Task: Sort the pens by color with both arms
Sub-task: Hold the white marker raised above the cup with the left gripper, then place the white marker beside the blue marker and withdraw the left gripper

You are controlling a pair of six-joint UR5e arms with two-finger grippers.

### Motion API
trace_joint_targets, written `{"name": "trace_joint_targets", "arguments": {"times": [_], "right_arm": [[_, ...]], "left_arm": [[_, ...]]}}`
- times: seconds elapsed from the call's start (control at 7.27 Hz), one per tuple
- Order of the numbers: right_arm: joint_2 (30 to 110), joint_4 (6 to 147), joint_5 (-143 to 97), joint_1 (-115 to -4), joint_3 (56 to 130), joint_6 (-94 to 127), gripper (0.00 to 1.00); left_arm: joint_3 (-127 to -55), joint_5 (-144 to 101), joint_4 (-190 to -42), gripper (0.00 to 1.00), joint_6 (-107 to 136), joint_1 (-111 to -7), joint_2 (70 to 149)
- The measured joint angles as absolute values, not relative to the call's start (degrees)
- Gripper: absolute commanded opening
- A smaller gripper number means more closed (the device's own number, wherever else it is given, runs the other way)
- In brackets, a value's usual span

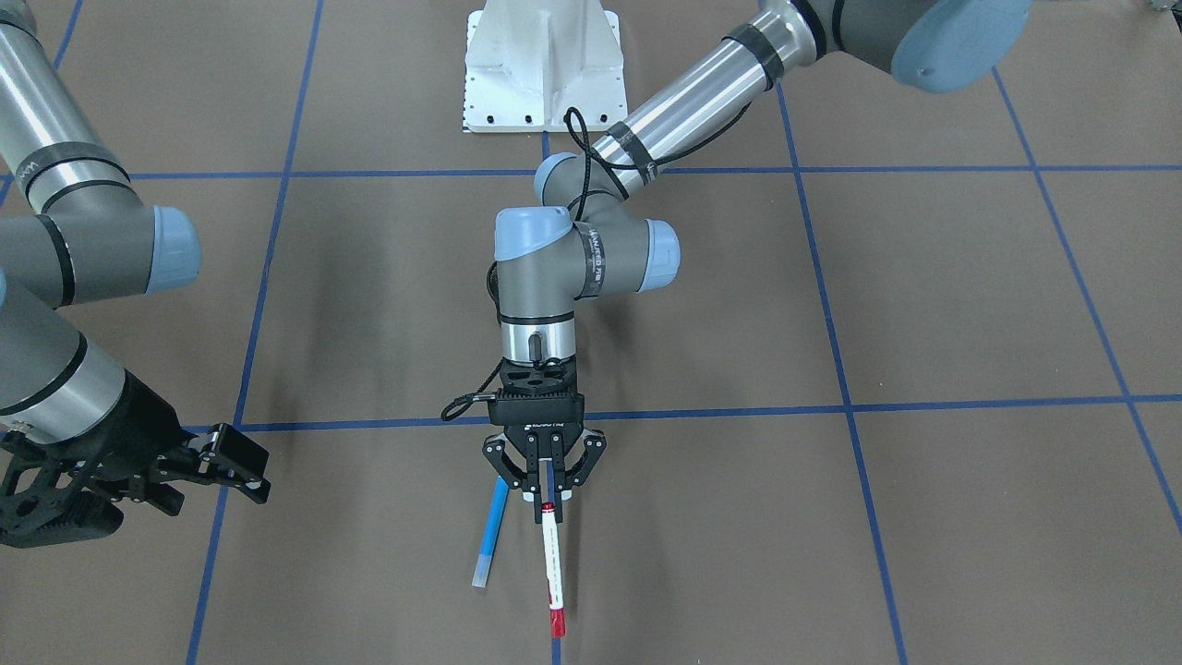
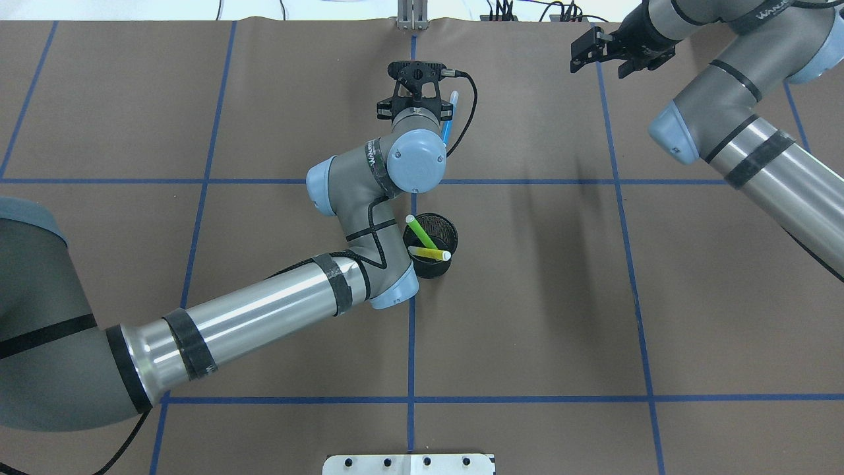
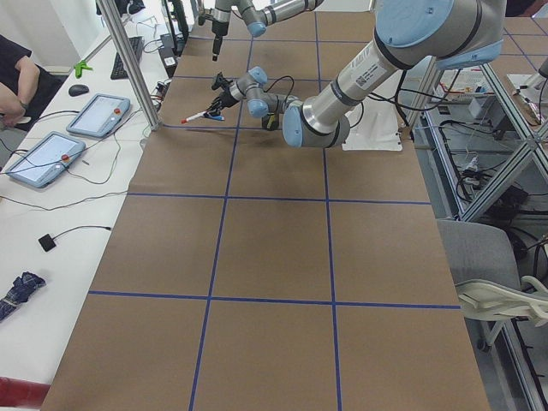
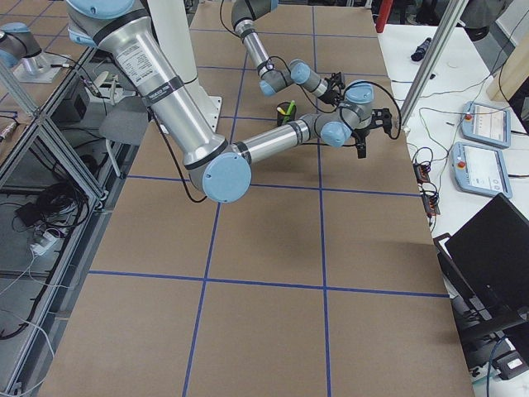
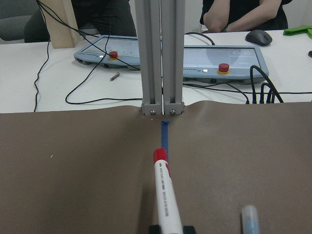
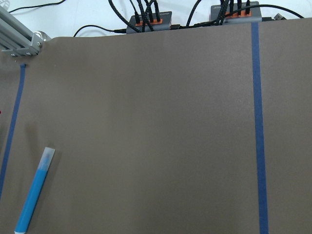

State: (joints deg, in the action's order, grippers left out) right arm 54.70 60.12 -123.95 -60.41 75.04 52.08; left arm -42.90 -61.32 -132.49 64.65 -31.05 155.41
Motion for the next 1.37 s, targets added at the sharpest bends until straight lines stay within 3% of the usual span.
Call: {"name": "trace_joint_targets", "arguments": {"times": [0.14,0.69,1.37], "right_arm": [[54.72,60.12,-123.77,-60.30,75.00,52.06,1.00],[54.76,60.01,-123.72,-60.12,75.05,51.58,1.00],[53.29,64.97,-126.08,-59.41,80.31,52.52,1.00]], "left_arm": [[-42.62,-61.28,-132.58,1.00,64.66,-31.03,155.58],[-43.34,-62.15,-132.47,1.00,62.97,-31.58,156.14],[-55.50,-85.19,-123.66,1.00,55.47,-43.19,153.36]]}}
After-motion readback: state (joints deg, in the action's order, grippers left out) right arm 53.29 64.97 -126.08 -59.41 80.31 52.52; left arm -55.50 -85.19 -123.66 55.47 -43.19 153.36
